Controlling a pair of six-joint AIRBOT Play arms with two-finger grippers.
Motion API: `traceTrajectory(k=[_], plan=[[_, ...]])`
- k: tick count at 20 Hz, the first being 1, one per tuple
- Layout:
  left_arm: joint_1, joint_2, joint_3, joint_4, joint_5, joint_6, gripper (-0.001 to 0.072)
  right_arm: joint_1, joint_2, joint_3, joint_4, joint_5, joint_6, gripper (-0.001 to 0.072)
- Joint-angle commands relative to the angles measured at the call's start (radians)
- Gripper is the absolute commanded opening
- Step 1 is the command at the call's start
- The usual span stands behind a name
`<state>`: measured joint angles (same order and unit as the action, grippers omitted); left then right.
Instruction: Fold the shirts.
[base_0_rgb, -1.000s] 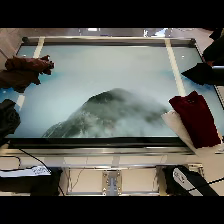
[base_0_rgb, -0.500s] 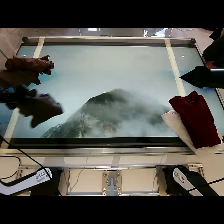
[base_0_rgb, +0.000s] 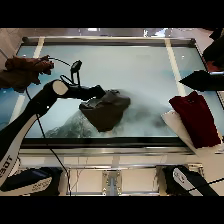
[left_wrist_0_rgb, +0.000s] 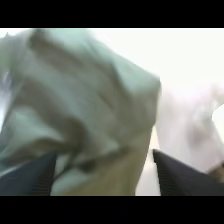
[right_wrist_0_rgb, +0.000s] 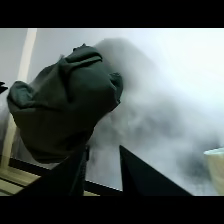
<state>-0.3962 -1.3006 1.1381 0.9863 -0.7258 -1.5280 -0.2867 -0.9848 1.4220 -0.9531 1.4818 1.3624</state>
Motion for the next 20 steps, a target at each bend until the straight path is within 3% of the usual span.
traceTrajectory(k=[1,4,7,11,13,17,20], plan=[[-0.018,0.009,0.011,0.043,0.157,0.005,0.0714,0.0,-0.003,0.001,-0.12,-0.004,-0.023,0.0305],[0.16,0.02,0.01,0.102,-0.037,-0.017,0.0713,0.001,-0.042,-0.011,-0.177,-0.029,-0.022,0.0314],[0.321,-0.004,-0.01,0.195,-0.295,-0.017,0.0711,0.007,-0.142,-0.061,-0.092,-0.052,-0.022,0.0314],[0.385,-0.042,-0.089,0.13,-0.343,-0.001,0.0706,0.145,-0.332,-0.14,-0.034,-0.132,-0.021,0.0317],[0.354,-0.081,-0.089,0.06,-0.333,0.077,0.0706,0.253,-0.439,-0.142,-0.041,-0.197,-0.021,0.0317],[0.27,-0.147,-0.089,0.01,-0.257,0.332,0.0706,0.41,-0.575,-0.142,-0.066,-0.288,-0.022,0.0317],[0.214,-0.157,-0.085,-0.098,-0.211,0.578,0.0705,0.445,-0.588,-0.14,-0.121,-0.313,-0.022,0.0317]])
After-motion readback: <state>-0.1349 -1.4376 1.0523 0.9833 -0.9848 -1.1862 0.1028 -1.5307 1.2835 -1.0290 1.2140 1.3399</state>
